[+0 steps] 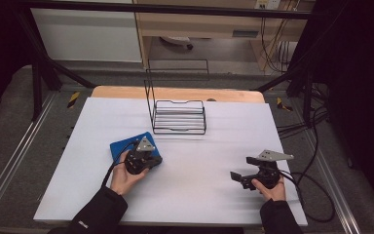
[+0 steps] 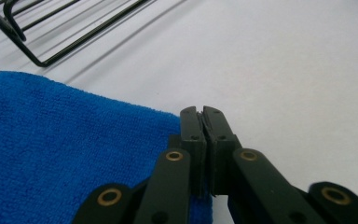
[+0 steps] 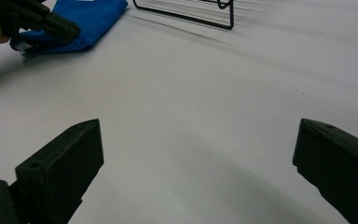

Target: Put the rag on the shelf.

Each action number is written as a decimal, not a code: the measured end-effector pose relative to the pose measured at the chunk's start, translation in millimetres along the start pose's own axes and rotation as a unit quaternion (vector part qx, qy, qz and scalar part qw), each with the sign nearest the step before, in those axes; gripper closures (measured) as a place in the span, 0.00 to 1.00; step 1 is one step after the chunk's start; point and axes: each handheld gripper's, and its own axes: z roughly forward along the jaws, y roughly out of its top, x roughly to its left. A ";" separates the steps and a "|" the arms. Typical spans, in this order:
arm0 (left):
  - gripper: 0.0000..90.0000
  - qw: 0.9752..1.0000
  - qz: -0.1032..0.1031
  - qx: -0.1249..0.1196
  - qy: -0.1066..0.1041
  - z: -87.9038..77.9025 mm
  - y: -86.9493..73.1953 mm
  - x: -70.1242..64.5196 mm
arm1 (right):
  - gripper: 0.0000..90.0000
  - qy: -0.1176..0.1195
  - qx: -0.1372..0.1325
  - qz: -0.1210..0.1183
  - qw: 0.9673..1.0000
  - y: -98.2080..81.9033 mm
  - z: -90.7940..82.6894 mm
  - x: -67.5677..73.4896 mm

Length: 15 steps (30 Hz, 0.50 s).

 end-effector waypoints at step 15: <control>0.97 0.997 -0.001 -0.007 -0.081 -1.7 15.7 -43.2 | 0.03 0.004 -0.001 0.001 1.000 0.6 0.2 1.4</control>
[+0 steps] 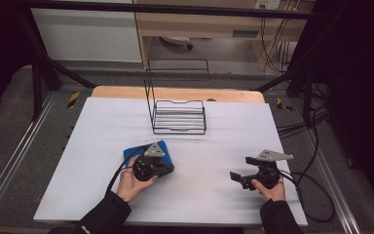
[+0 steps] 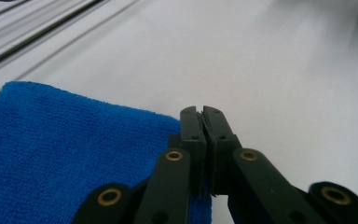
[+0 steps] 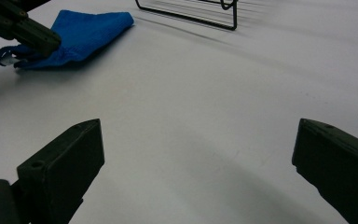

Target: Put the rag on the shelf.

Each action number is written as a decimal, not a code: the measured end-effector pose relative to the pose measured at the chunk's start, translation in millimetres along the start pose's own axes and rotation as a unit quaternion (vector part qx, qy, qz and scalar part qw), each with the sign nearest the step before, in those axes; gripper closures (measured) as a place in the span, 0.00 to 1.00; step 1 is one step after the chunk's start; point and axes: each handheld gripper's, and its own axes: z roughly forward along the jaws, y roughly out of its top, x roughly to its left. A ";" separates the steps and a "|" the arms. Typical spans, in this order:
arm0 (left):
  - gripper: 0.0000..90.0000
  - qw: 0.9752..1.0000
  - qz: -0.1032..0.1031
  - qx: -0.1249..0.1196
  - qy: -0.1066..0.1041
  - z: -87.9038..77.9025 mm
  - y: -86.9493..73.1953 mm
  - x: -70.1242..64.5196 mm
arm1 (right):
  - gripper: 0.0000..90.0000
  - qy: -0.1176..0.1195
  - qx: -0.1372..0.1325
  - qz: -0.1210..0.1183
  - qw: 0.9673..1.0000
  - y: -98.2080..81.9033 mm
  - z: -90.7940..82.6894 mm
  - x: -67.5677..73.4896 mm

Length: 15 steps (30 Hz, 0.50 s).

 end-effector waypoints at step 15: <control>0.55 0.999 -0.019 -0.018 0.024 -17.6 -3.9 2.9 | 0.09 0.008 0.013 0.006 1.000 9.9 14.1 19.5</control>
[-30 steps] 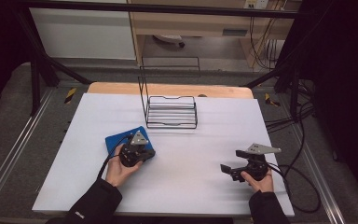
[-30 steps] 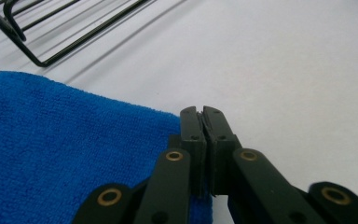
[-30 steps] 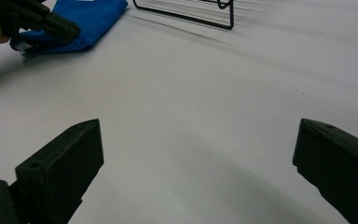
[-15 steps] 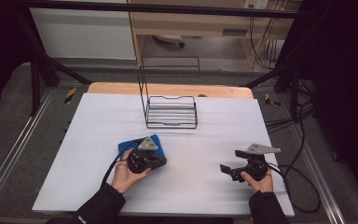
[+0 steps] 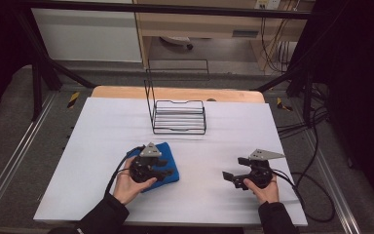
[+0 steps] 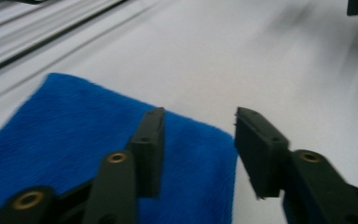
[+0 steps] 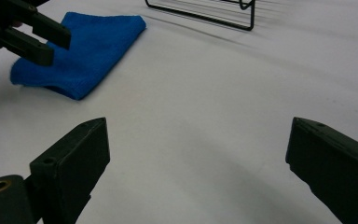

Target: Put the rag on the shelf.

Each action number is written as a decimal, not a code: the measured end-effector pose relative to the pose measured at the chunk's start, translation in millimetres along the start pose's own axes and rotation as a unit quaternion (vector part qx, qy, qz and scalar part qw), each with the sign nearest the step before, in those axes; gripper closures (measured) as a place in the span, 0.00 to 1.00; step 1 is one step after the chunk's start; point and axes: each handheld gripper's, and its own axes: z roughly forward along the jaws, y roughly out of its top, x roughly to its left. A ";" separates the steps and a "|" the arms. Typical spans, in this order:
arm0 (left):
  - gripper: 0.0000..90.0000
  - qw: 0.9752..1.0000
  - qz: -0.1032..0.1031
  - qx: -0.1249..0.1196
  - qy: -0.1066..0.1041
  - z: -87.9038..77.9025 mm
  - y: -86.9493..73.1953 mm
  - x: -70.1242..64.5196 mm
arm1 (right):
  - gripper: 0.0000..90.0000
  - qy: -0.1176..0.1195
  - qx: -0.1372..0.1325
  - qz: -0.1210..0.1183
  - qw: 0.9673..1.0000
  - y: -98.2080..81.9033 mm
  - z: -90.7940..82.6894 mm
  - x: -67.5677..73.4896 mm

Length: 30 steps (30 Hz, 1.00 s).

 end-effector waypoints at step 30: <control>0.09 0.989 -0.095 -0.051 0.101 -88.1 -81.6 77.5 | 0.61 0.036 0.108 -0.042 0.993 33.4 129.9 93.2</control>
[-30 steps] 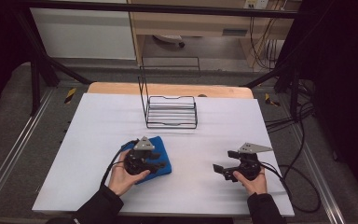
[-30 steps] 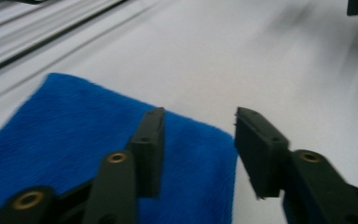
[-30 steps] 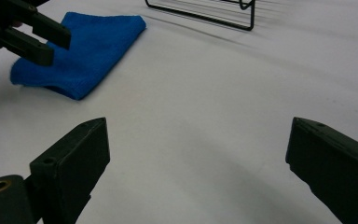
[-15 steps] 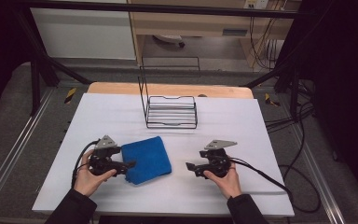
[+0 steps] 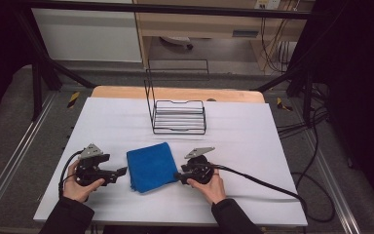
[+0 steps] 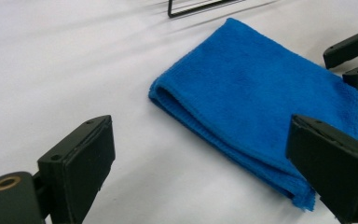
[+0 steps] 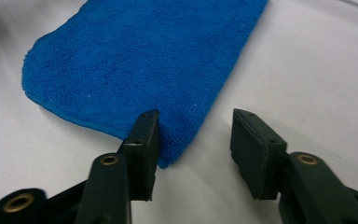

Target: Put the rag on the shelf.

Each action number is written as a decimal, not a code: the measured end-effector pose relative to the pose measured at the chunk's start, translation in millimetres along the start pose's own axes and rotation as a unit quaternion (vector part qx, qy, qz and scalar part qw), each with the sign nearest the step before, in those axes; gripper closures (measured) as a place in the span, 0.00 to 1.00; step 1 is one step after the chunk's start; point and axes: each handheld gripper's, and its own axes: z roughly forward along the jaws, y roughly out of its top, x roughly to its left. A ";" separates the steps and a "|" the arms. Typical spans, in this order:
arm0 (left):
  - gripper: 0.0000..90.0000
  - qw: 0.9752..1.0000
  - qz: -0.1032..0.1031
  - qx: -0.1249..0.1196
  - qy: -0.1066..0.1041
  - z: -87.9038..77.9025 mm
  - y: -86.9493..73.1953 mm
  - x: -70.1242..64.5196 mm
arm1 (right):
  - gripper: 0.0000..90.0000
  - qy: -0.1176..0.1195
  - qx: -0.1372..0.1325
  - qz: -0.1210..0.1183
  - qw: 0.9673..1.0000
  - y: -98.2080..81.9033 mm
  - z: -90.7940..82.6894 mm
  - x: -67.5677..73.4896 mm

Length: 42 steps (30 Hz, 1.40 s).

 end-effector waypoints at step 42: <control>0.10 1.000 0.001 -0.005 0.005 -1.8 -2.7 3.7 | 0.97 -0.032 -0.003 0.065 0.997 2.7 -25.5 14.8</control>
